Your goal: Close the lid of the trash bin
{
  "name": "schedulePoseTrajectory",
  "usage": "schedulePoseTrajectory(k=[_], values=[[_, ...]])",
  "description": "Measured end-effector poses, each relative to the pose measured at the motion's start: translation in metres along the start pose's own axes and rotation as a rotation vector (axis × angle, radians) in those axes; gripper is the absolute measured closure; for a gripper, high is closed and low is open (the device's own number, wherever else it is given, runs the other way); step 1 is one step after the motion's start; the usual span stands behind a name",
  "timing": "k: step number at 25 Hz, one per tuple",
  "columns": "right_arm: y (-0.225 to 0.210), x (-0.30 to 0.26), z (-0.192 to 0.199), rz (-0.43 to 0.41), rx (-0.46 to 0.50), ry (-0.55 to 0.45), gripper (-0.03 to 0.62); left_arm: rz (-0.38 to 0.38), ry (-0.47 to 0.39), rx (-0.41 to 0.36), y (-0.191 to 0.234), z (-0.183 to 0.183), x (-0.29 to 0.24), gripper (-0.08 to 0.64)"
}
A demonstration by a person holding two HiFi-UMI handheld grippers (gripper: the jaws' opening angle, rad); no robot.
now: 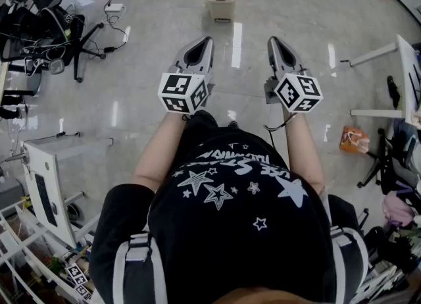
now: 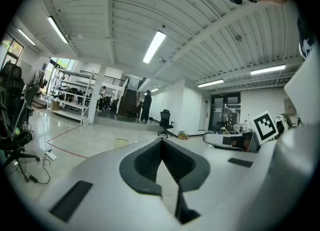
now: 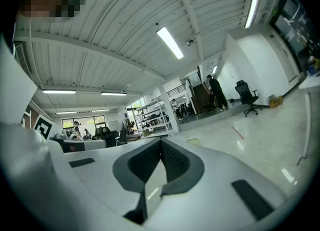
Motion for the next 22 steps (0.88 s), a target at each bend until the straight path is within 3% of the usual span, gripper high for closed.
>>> schedulePoseTrajectory(k=[10,22], values=[[-0.002,-0.016,0.016,0.025,-0.010,0.023,0.588,0.022,0.015,0.018,0.021,0.007,-0.014,0.549],[-0.058,-0.097,0.000,0.100,-0.023,0.044,0.588,0.084,0.042,0.040,0.071,-0.002,-0.120,0.549]])
Point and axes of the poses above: the fingertips, and each gripper's own axes: x backward along the fingers, y to its left, z out of its underside, the point moved 5 cm from there along x, backward along the fingers, and after that the axes turned 2 degrees about x, right-handed, at the moved point
